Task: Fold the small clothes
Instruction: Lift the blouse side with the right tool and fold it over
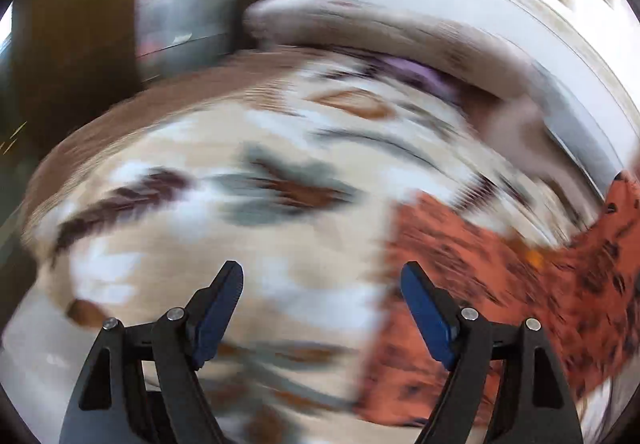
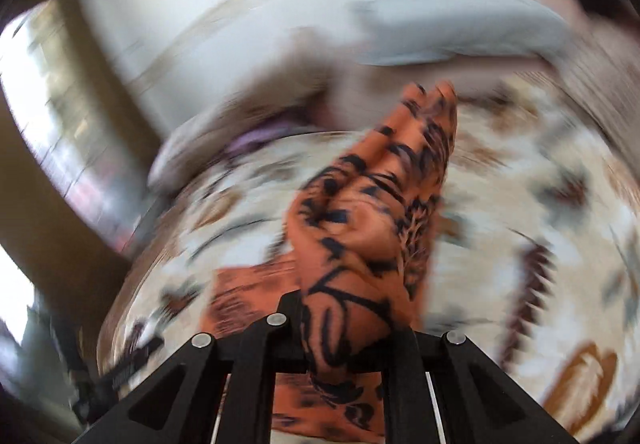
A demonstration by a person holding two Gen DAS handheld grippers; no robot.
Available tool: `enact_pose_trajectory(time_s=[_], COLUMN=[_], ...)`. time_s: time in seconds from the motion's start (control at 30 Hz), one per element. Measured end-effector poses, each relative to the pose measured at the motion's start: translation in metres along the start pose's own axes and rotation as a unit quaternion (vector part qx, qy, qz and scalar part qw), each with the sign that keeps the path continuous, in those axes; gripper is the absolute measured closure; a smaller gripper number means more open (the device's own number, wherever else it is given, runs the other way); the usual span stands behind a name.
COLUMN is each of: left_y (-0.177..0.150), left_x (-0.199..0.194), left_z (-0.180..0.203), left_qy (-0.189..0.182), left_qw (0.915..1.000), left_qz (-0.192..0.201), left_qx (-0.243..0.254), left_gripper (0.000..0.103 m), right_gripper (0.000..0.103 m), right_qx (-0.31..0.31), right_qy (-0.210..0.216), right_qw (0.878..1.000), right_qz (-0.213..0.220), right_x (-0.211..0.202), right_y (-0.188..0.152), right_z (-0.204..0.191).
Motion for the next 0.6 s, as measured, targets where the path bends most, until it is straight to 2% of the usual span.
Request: enact_pose_trajectory(time_s=[0.07, 0.13, 0.2, 0.23, 0.33, 0.43, 0.5, 0.6], left_y=[-0.004, -0.014, -0.020, -0.020, -0.019, -0.019, -0.020, -0.020], left_x=[0.012, 0.023, 0.028, 0.027, 0.024, 0.028, 0.025, 0.027], left_z=[-0.032, -0.057, -0.066, -0.065, -0.058, -0.051, -0.049, -0.046], left_qy=[0.031, 0.055, 0.044, 0.040, 0.033, 0.022, 0.021, 0.020], left_qw=[0.9990, 0.9957, 0.9932, 0.9941, 0.9967, 0.9966, 0.9965, 0.9969], left_qz=[-0.010, -0.038, -0.061, -0.058, -0.047, -0.054, -0.053, -0.051], left_qx=[-0.029, -0.065, -0.089, -0.083, -0.058, -0.059, -0.061, -0.057], left_gripper=[0.021, 0.023, 0.023, 0.023, 0.023, 0.023, 0.023, 0.023], right_gripper=[0.092, 0.092, 0.091, 0.091, 0.091, 0.092, 0.091, 0.087], right_qx=[-0.044, -0.070, -0.077, -0.080, -0.063, -0.063, -0.065, -0.077], right_qy=[0.024, 0.039, 0.039, 0.036, 0.041, 0.050, 0.056, 0.073], right_qw=[0.998, 0.992, 0.982, 0.977, 0.982, 0.987, 0.989, 0.983], right_qz=[-0.029, -0.096, -0.168, -0.192, -0.173, -0.137, -0.117, -0.148], right_x=[0.023, 0.062, 0.100, 0.114, 0.107, 0.088, 0.080, 0.090], right_y=[-0.024, -0.068, -0.116, -0.136, -0.127, -0.089, -0.077, -0.102], right_z=[-0.043, -0.073, -0.083, -0.084, -0.085, -0.088, -0.098, -0.112])
Point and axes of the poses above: each gripper's, at about its wrist camera, not at the fingertips, and x roughly the way its jaws point, z to its right, y to its top, the point moved 3 cm from there along x, roughly the way its jaws point, and after that the axes turned 13 degrees about z, right-handed, at the moved point
